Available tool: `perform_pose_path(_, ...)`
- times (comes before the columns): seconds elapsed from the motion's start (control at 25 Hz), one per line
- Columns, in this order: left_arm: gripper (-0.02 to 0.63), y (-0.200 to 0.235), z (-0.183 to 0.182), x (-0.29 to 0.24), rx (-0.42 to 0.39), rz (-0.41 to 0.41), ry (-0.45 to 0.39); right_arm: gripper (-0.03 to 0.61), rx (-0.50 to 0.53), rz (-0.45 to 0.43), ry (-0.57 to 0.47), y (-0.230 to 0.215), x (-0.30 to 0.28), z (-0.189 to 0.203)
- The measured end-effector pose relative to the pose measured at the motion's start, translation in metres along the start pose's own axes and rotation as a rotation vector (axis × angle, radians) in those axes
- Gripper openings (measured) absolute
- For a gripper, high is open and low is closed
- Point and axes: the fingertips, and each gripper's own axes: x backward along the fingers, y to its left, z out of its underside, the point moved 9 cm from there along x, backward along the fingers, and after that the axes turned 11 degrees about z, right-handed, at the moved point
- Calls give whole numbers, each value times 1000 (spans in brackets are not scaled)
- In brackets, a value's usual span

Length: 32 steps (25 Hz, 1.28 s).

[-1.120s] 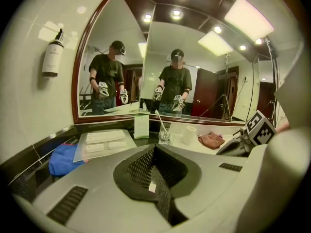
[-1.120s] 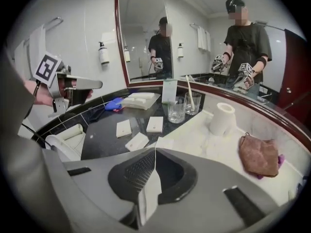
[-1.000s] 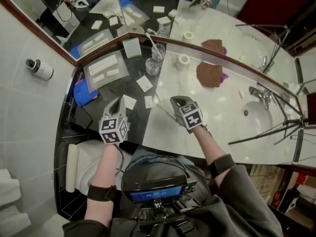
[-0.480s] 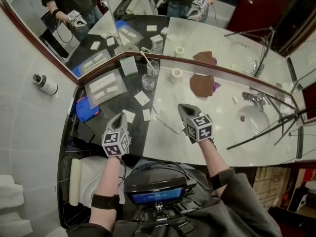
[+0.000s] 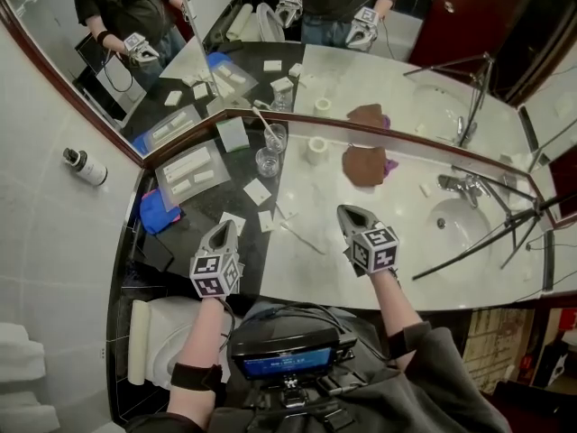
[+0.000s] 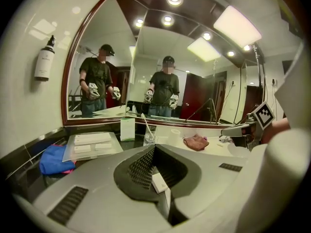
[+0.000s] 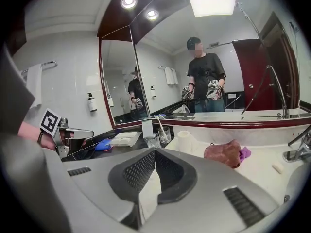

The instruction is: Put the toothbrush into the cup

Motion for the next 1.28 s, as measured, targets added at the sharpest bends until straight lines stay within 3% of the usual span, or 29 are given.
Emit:
perform_pose_path(0.36, 2, 1, -2, -7, -18, -15, 8, 20, 10, -4, 17, 0, -10, -6)
perform_pose_path(0.56, 2, 7, -8, -16, -23, -4, 19, 21, 81, -9, 43, 7, -38, -21)
perform_pose_path(0.96, 2, 49, -33, -64, -32, 28, 43, 124, 227, -72, 63, 49, -148, -88)
perform_pose_path(1.28, 3, 83, -45, -100, -39, 47, 60, 187, 309, -77, 97, 63, -251, -112)
